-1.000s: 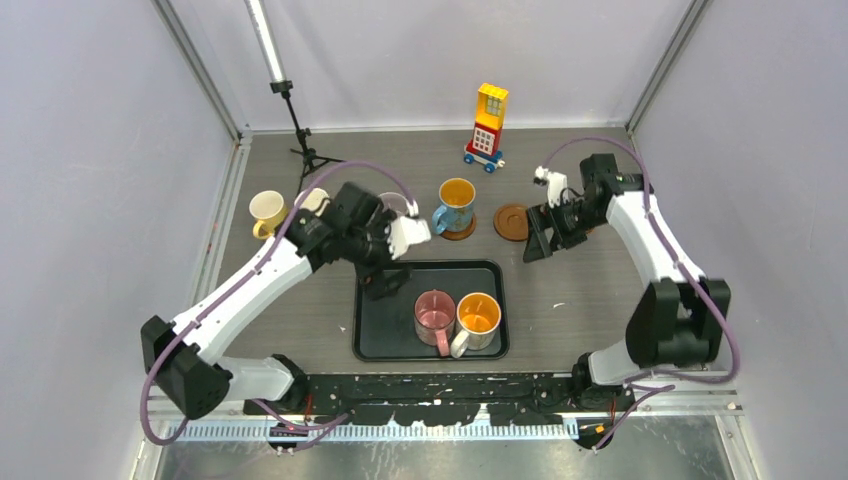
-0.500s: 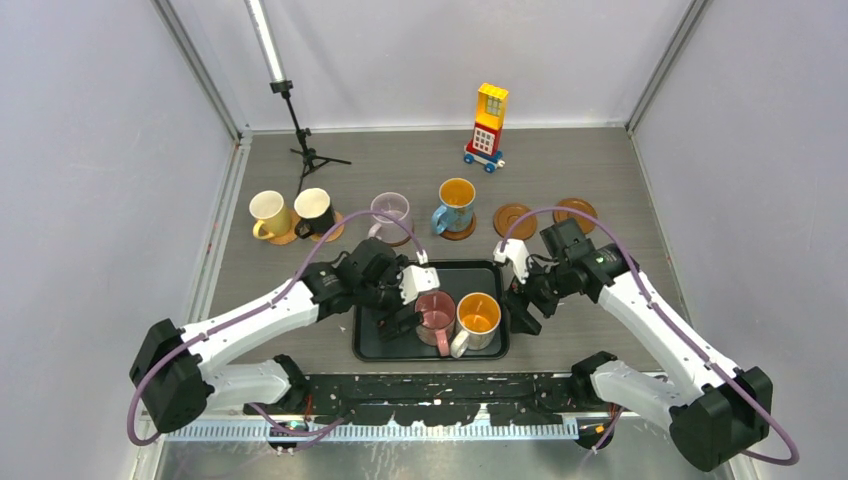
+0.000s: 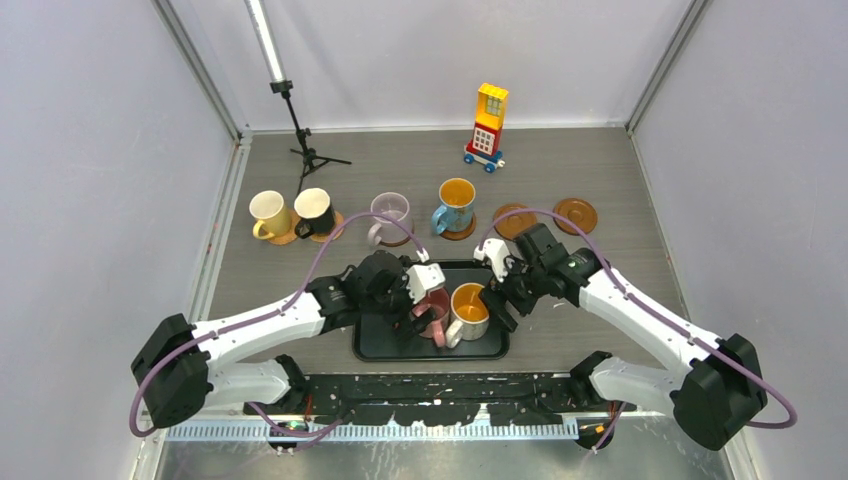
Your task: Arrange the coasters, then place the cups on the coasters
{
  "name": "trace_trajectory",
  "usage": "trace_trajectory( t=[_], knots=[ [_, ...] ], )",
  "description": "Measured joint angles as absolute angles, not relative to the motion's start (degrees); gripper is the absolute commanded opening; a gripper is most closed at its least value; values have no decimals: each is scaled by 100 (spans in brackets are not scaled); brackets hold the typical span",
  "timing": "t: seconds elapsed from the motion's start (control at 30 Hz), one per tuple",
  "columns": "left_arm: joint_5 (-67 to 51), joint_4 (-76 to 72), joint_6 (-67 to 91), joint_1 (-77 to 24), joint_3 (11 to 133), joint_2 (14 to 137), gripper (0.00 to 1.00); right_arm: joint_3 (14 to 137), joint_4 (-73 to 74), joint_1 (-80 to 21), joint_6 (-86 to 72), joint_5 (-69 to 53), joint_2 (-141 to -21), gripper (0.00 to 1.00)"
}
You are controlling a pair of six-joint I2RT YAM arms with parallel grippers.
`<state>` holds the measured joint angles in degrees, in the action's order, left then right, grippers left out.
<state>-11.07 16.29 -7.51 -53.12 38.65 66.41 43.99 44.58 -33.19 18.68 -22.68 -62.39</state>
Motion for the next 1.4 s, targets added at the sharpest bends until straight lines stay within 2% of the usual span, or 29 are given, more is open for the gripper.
trace_trajectory(
  t=[0.37, 0.8, 1.1, 1.4],
  knots=[
    [-464, 1199, -602, -5290, 3752, 6676, 100, 4410, 3616, -3240, 1542, -1461, -6652, 86],
    [-301, 1142, -646, -5133, 3708, 6637, 100, 5166, 3251, -2268, 1138, -1175, -7644, 86],
    [-246, 1459, -454, -4427, 3732, 6278, 100, 6104, 4934, -2447, 370, -1691, -6908, 86],
    [-563, 1608, -552, -4427, 3721, 5828, 100, 6396, 6073, -3022, -23, -2049, -7168, 86]
  ],
)
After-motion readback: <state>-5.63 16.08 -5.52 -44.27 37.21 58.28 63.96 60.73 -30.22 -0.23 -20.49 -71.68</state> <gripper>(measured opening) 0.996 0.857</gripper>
